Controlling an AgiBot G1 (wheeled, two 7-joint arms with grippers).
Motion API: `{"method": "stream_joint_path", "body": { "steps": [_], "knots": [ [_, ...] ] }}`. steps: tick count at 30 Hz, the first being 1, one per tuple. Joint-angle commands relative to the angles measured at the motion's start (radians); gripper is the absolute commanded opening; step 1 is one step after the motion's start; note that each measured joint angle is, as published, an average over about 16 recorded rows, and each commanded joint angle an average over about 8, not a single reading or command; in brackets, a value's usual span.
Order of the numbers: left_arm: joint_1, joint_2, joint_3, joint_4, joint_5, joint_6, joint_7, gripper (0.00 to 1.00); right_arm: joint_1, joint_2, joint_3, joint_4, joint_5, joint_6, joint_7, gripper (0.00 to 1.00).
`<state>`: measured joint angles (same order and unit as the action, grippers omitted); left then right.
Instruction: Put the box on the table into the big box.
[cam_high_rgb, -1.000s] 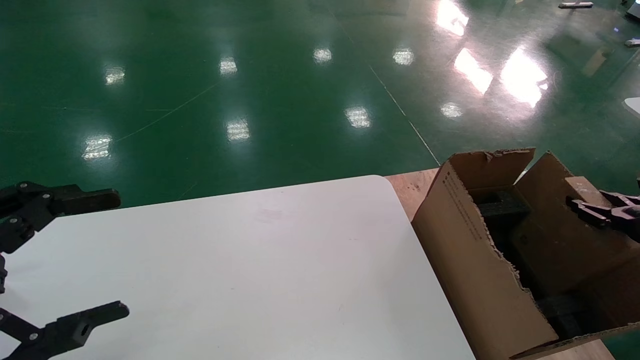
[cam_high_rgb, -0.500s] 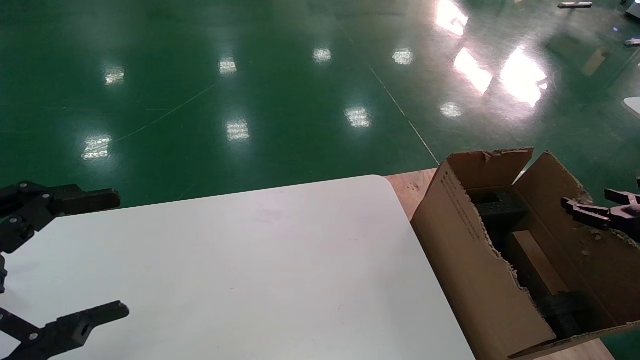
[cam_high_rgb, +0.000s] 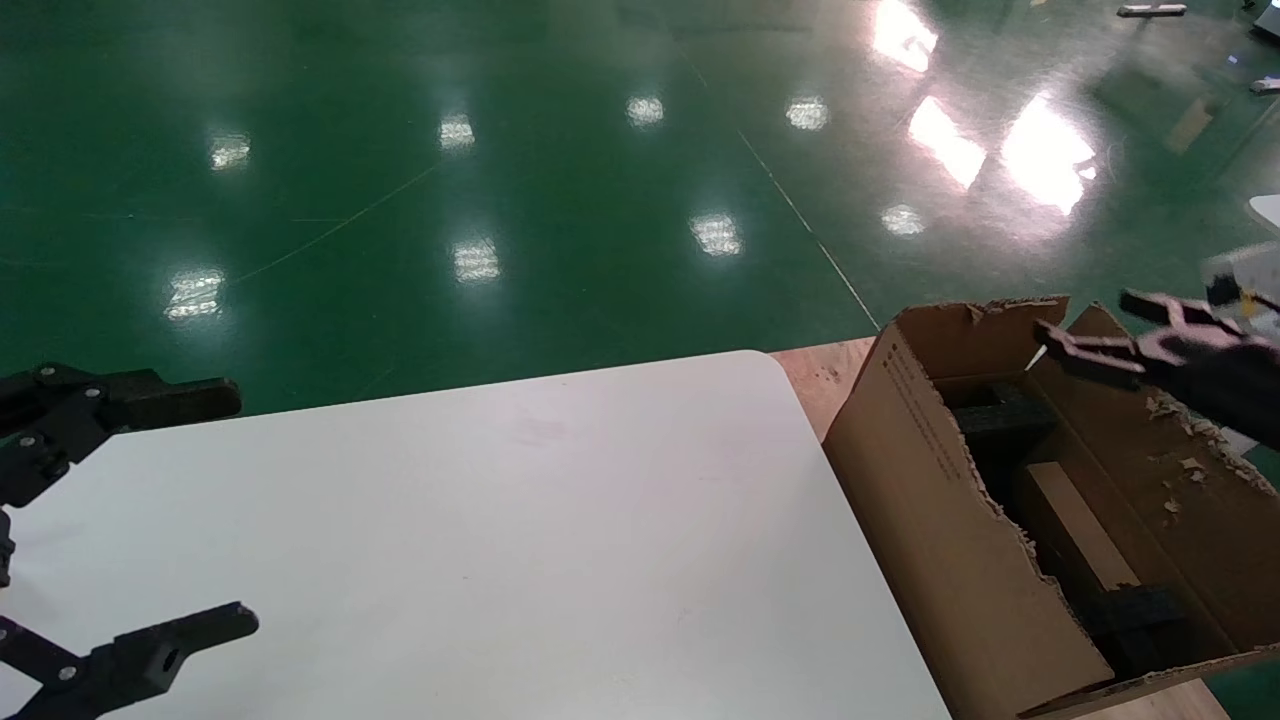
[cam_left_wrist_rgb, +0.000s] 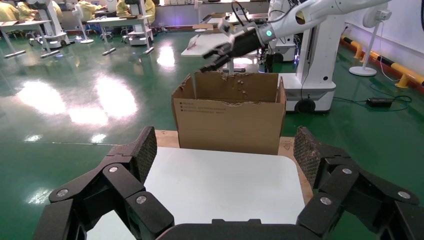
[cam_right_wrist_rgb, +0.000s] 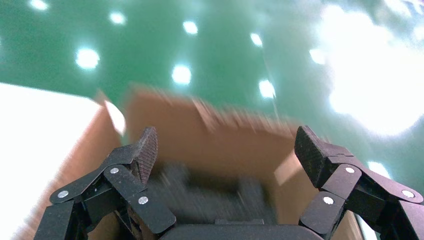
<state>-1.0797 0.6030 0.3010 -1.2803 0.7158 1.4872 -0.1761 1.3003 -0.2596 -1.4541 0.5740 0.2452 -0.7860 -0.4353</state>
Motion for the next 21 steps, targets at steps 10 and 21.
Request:
{"method": "stream_joint_path", "body": {
  "steps": [10, 21],
  "knots": [
    [0.0, 0.0, 0.001, 0.0, 0.0, 0.0, 0.0, 1.0, 0.139, 0.03, 0.065, 0.338, -0.055, 0.007, -0.081, 1.0],
    [0.0, -0.001, 0.001, 0.001, 0.0, -0.001, 0.0, 1.0, 0.217, 0.039, 0.1, 0.598, -0.116, 0.086, -0.14, 1.0]
  ]
}}
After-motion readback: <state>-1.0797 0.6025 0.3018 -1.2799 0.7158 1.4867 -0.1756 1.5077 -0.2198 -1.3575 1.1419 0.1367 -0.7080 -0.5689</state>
